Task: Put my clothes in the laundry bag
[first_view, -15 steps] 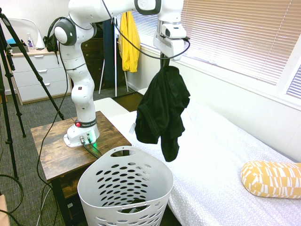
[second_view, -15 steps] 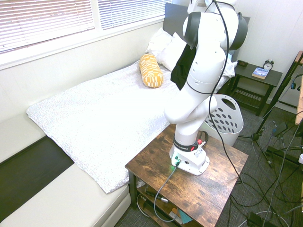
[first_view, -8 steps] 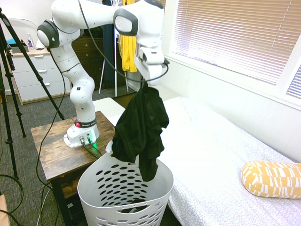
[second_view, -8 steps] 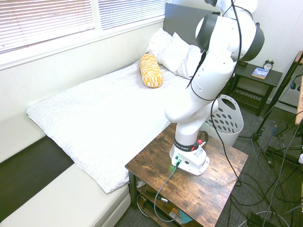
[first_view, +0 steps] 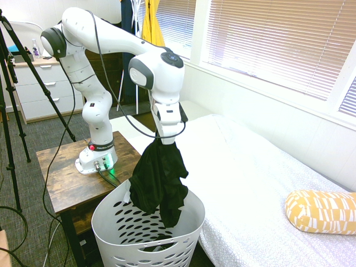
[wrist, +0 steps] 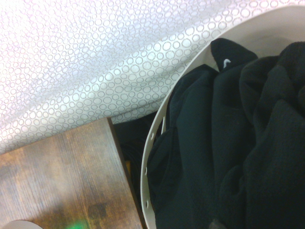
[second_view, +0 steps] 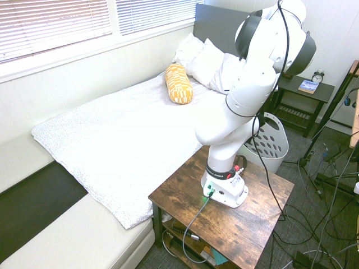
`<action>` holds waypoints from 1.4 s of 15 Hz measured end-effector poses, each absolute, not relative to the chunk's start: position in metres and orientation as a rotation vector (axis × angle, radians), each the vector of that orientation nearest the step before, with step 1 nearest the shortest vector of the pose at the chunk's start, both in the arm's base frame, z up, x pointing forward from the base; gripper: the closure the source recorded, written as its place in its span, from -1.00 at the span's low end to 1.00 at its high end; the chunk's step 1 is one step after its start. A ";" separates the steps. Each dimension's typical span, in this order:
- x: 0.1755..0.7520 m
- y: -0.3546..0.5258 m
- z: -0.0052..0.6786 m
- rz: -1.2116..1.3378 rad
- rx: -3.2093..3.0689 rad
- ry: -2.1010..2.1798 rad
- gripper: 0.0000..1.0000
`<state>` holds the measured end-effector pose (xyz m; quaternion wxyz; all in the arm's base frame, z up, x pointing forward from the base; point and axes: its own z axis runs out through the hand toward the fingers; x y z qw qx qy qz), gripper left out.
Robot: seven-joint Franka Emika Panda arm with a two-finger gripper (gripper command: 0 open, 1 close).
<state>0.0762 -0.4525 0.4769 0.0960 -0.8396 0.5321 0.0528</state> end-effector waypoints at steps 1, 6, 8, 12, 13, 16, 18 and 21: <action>0.078 -0.455 0.471 0.179 -2.484 1.581 -1.00; 0.081 -0.461 0.455 0.217 -2.469 1.602 -1.00; 0.082 -0.461 0.455 0.210 -2.466 1.601 -1.00; 0.093 -0.457 0.460 0.199 -2.492 1.575 -1.00; 0.101 -0.454 0.463 0.193 -2.505 1.563 -1.00; 0.144 -0.439 0.472 0.100 -2.523 1.559 -1.00; 0.183 -0.428 0.476 0.028 -2.541 1.566 -1.00; 0.247 -0.397 0.479 -0.038 -2.587 1.531 -1.00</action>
